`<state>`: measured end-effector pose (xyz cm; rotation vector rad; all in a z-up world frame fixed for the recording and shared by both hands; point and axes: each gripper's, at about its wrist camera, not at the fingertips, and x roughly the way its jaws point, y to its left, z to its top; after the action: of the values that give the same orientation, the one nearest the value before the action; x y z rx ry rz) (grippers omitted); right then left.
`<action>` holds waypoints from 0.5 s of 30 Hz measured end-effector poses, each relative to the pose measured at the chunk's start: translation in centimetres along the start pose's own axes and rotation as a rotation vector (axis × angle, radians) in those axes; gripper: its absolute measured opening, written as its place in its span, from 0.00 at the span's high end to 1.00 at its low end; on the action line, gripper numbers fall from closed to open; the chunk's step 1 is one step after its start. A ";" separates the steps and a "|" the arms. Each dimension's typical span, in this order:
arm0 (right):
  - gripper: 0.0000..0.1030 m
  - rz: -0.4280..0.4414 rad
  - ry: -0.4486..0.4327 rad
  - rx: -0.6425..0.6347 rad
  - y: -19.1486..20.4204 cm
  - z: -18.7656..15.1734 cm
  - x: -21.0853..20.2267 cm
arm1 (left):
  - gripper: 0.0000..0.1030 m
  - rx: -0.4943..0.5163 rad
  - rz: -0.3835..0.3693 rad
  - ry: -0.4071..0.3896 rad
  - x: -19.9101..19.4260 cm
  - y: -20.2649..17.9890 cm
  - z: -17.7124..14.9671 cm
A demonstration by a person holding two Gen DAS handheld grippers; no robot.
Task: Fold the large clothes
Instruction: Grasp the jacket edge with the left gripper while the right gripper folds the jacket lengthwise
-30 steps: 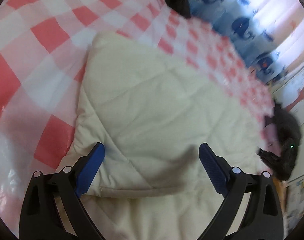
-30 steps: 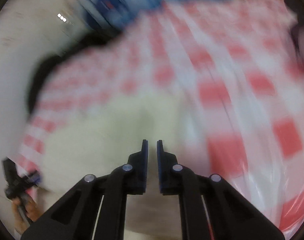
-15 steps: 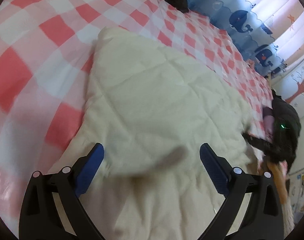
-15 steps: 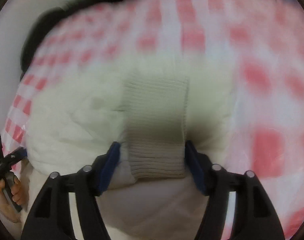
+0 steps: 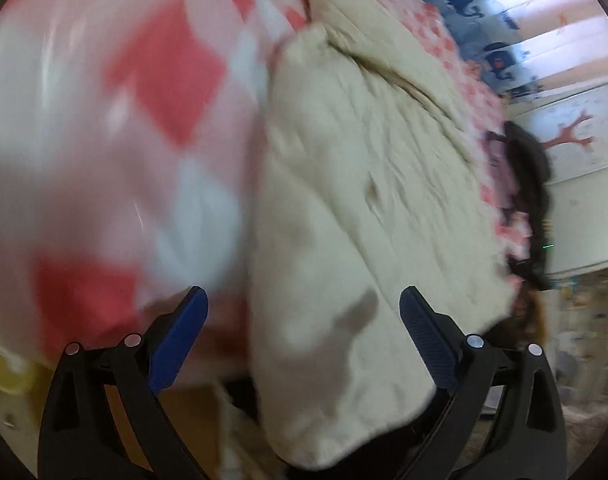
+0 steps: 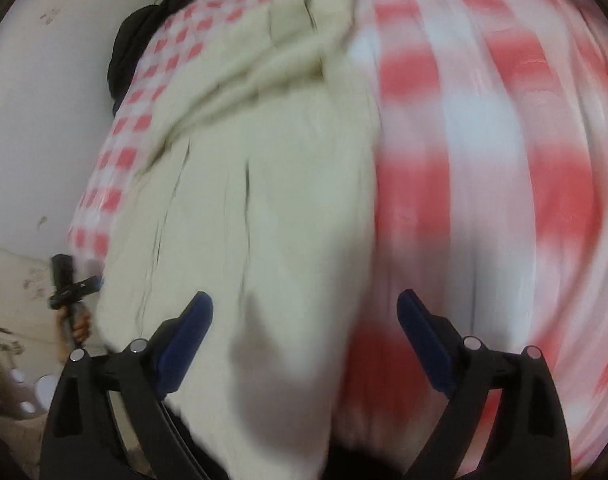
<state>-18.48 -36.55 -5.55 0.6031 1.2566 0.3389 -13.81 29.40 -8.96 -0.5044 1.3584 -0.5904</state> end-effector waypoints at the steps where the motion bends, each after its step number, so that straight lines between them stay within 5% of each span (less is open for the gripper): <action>1: 0.13 0.038 0.020 0.016 -0.2 -1.4 0.1 | 0.10 -0.009 -0.030 0.004 0.4 0.1 -0.6; 5: 0.13 0.165 0.082 0.071 -0.3 -4.1 1.1 | 0.10 -0.038 -0.172 -0.006 1.3 -0.6 -1.7; 8: 0.13 0.253 0.064 0.091 0.3 -4.3 1.2 | 0.11 -0.017 -0.172 -0.059 0.9 -2.0 -2.1; 9: 0.17 0.285 0.050 0.091 0.6 -4.3 1.3 | 0.22 -0.021 -0.154 -0.069 0.9 -2.2 -2.1; 10: 0.40 0.289 0.038 0.088 0.7 -4.3 1.3 | 0.34 -0.025 -0.139 -0.068 1.0 -2.4 -2.1; 12: 0.74 0.286 0.006 0.099 0.9 -4.4 1.6 | 0.77 -0.049 -0.095 -0.067 0.9 -2.1 -2.2; 15: 0.80 0.330 -0.057 0.099 1.2 -4.7 1.2 | 0.89 -0.046 -0.097 -0.084 0.0 -2.6 -2.7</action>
<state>-22.47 -33.81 -6.62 0.9026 1.1227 0.5312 -16.71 27.40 -7.68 -0.6286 1.2758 -0.6112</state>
